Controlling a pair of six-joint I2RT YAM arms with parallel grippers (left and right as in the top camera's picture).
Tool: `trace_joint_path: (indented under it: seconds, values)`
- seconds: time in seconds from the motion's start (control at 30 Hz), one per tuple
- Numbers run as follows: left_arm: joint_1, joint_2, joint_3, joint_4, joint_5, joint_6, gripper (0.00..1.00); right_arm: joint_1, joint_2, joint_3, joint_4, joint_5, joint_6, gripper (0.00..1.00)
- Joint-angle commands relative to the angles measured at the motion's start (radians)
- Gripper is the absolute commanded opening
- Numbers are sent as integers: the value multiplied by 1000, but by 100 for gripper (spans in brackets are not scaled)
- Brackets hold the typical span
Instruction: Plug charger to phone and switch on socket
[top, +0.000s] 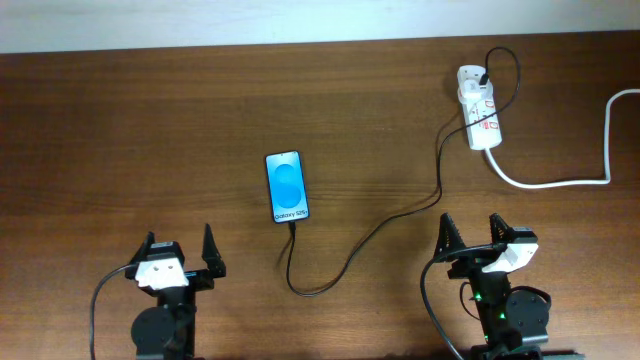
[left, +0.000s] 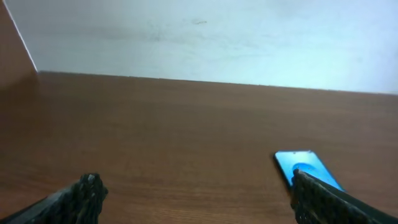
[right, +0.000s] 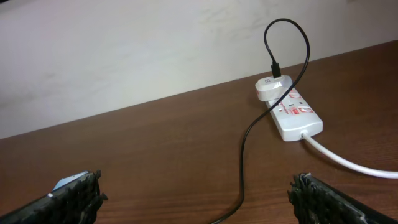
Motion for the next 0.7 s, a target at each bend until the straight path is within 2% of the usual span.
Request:
trace_joint_path:
  seconds: [0.0, 0.27, 0.67]
  values:
    - [5, -8, -9, 3, 34, 76, 99, 7, -7, -6, -4, 9, -10, 98]
    - [55, -8, -9, 4, 33, 76, 99, 7, -7, -6, -4, 8, -10, 99]
    - [55, -8, -8, 4, 33, 76, 99, 7, -7, -6, -4, 8, -10, 98]
